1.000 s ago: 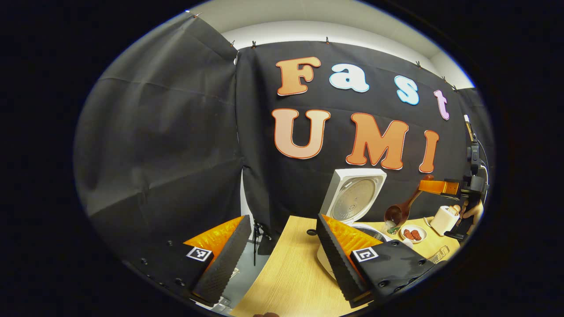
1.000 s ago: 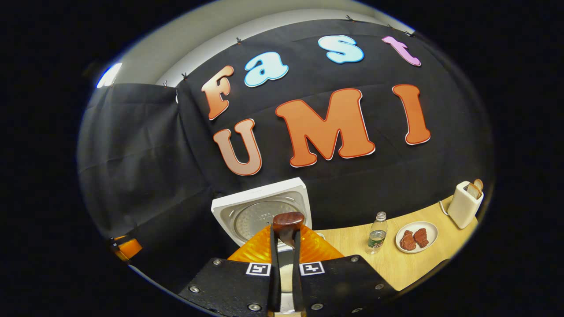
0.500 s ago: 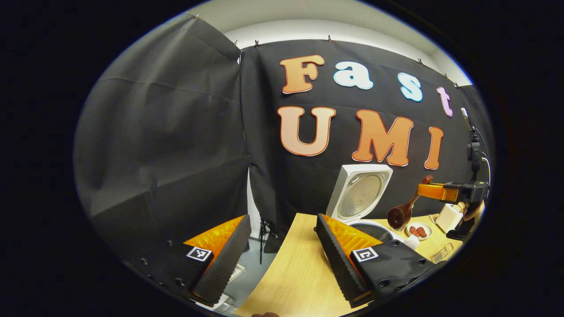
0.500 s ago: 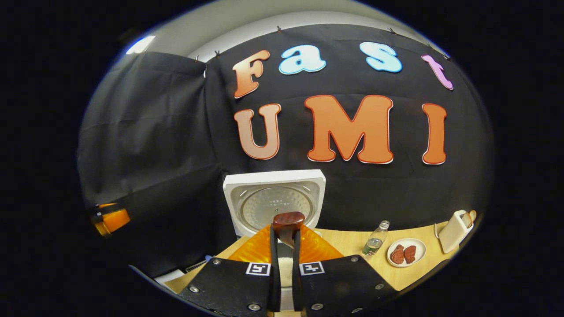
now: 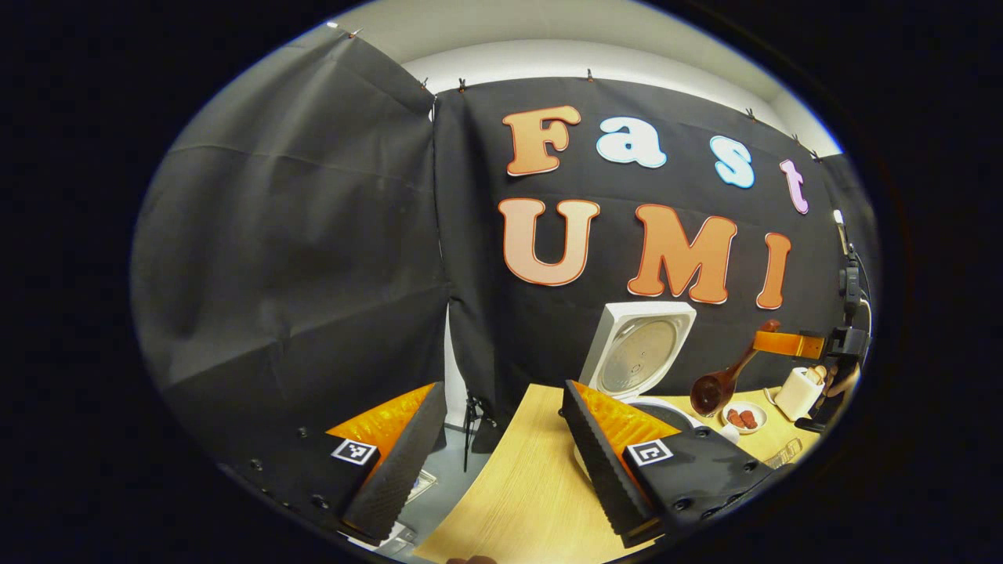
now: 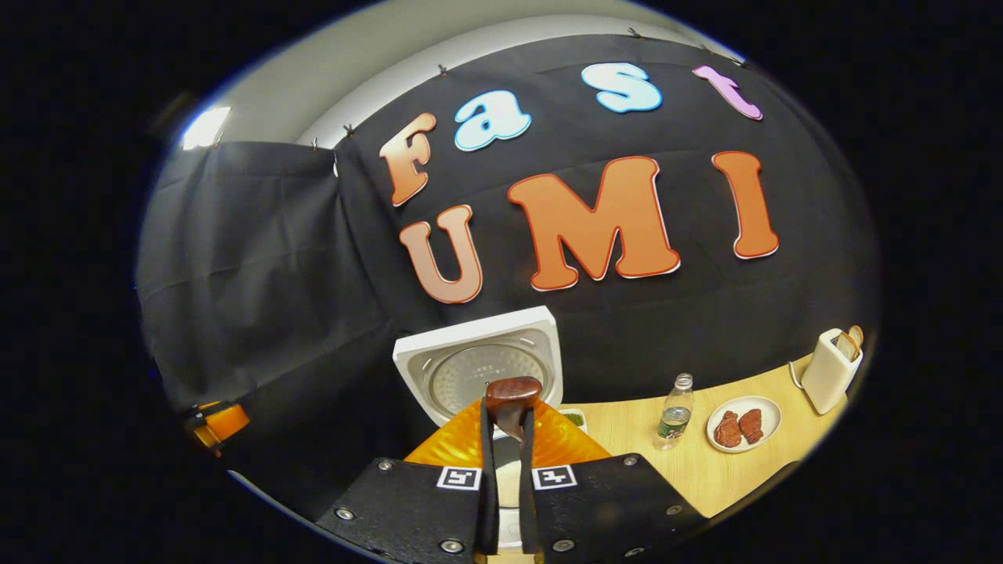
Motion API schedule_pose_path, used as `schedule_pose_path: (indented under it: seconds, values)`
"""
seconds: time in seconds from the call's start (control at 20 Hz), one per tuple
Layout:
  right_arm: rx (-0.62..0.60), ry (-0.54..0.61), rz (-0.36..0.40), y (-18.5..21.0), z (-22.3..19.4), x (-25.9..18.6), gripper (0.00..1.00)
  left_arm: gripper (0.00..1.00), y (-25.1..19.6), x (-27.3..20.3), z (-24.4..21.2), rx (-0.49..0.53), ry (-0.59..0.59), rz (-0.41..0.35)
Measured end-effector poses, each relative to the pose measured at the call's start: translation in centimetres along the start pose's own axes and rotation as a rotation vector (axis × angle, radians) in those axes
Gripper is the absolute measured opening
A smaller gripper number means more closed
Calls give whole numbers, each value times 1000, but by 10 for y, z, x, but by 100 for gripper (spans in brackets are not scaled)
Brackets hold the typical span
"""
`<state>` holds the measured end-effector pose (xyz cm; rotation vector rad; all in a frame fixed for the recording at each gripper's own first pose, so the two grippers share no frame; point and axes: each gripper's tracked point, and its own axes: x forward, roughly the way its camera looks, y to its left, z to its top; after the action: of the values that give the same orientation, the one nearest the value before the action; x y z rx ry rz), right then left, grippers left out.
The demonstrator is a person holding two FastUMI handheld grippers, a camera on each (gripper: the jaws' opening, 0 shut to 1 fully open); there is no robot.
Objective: Close the left gripper, press the button to open the rice cooker; take a wooden spoon from the chopstick holder with the right hand, scoop a spoonful of rice and pour it into the rice cooker, then put the wooden spoon back into the chopstick holder.
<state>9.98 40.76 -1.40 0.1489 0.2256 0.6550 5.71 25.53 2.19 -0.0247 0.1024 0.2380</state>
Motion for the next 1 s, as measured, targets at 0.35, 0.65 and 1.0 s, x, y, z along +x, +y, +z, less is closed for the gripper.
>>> schedule_pose_path:
  seconds: [0.35, 0.65, 1.0]
  values:
    - [92, -46, -87, -94, 30, -76, 10, 100, -45, -3, 16, -13, -39, -6]
    - [133, -47, -223, -194, 20, -153, 10, 100, -85, -9, 20, 6, -50, -16]
    - [189, -7, -325, -282, -16, -224, 10, 100, -115, -20, 22, -22, -62, 10]
